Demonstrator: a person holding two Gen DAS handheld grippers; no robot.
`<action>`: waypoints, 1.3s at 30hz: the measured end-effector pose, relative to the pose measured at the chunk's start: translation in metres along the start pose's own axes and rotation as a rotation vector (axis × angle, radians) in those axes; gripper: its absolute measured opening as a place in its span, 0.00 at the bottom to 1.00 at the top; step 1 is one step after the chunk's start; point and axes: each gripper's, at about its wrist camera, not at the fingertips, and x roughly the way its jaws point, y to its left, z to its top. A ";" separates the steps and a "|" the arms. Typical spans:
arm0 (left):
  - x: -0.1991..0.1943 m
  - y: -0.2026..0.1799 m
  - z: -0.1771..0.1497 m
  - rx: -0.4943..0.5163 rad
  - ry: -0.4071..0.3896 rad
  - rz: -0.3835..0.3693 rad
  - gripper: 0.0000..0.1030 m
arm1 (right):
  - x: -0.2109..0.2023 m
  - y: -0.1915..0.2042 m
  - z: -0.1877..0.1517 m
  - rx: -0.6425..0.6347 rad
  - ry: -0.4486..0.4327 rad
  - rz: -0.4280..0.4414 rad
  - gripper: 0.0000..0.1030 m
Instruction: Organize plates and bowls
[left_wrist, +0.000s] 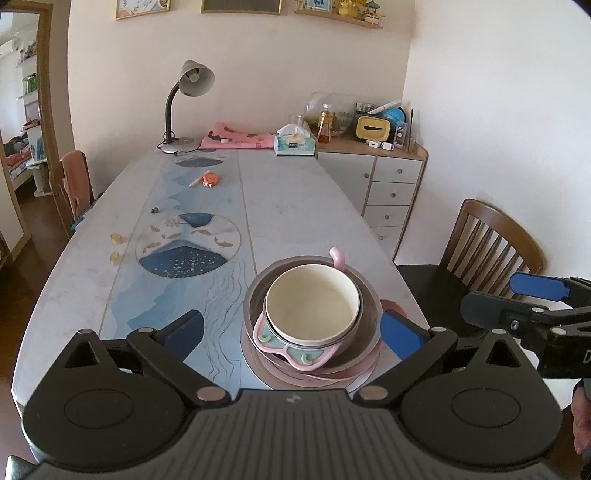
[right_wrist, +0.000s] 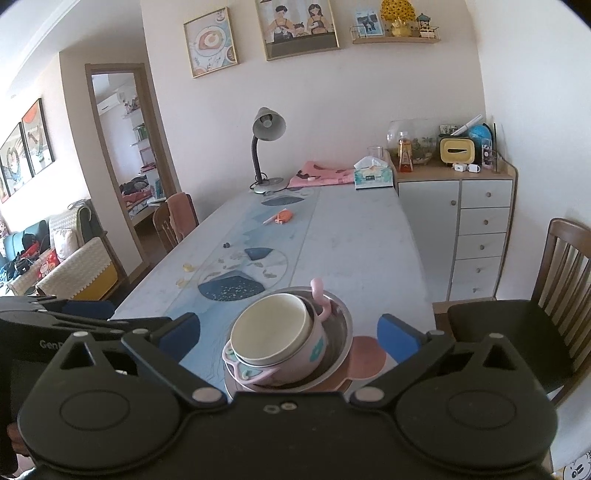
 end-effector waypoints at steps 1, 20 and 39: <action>0.000 0.000 0.000 -0.001 -0.001 0.000 0.99 | 0.000 0.000 0.000 0.000 -0.001 0.000 1.00; 0.000 0.004 0.001 -0.032 0.017 -0.021 0.99 | 0.002 0.001 0.003 -0.004 0.015 -0.009 1.00; -0.006 0.004 -0.003 -0.042 0.018 -0.042 0.99 | 0.005 0.000 0.001 0.000 0.033 -0.010 1.00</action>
